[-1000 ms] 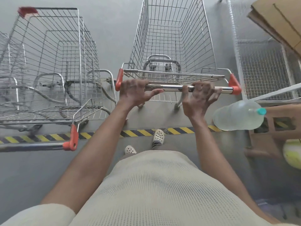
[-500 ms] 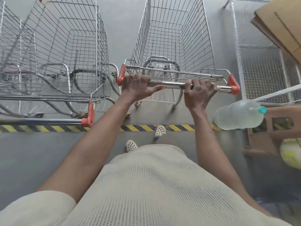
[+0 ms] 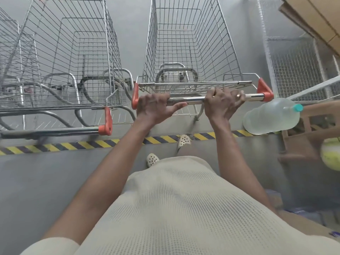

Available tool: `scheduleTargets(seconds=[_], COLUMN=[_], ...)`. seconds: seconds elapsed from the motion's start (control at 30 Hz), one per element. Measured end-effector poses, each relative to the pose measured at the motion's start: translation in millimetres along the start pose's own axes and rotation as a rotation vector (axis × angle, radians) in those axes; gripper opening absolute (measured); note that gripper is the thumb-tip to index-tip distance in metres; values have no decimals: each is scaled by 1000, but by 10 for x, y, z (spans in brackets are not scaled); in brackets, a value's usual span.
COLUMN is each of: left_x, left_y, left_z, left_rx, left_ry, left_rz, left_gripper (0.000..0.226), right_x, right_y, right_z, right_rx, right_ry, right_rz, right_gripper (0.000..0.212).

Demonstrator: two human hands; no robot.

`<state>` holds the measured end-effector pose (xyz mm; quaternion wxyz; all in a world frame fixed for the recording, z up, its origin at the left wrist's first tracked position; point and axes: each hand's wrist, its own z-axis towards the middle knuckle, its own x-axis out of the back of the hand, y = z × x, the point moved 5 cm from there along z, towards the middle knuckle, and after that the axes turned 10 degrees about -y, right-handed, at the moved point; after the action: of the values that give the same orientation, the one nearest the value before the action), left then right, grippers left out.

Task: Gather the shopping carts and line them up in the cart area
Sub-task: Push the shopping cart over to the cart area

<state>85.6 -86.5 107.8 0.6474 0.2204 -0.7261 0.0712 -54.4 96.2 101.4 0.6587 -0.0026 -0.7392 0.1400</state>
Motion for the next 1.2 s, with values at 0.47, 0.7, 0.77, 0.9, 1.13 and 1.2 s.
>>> scheduleTargets(seconds=[0.47,0.7,0.77,0.9,1.13,1.2], left_x=[19,-4,-4,18,-21,-48], left_y=[-155,-240,-236,-184,-9,80], left_z=[-353,-473,-467,-467,-420,-417], left_rx=[-121,-124,-122,-140,-114,-116], left_ry=[-81,-42,-48,-37,-68,-76], left_rz=[10,31,32,29,38,23], left_gripper=[74,77,75,67,69,68], right_x=[-15,-38,-25,-12,39,74], right_y=[-36,-75,-76,-53,85,148], right_z=[-325,-457,-454,-441,-302,-271], right_rx=[-4,28,30,31,1,-9], right_ry=[3,9,8,6,29,29], right_rz=[6,11,0,4,23,25], right_gripper=[56,58,58,55,53,50])
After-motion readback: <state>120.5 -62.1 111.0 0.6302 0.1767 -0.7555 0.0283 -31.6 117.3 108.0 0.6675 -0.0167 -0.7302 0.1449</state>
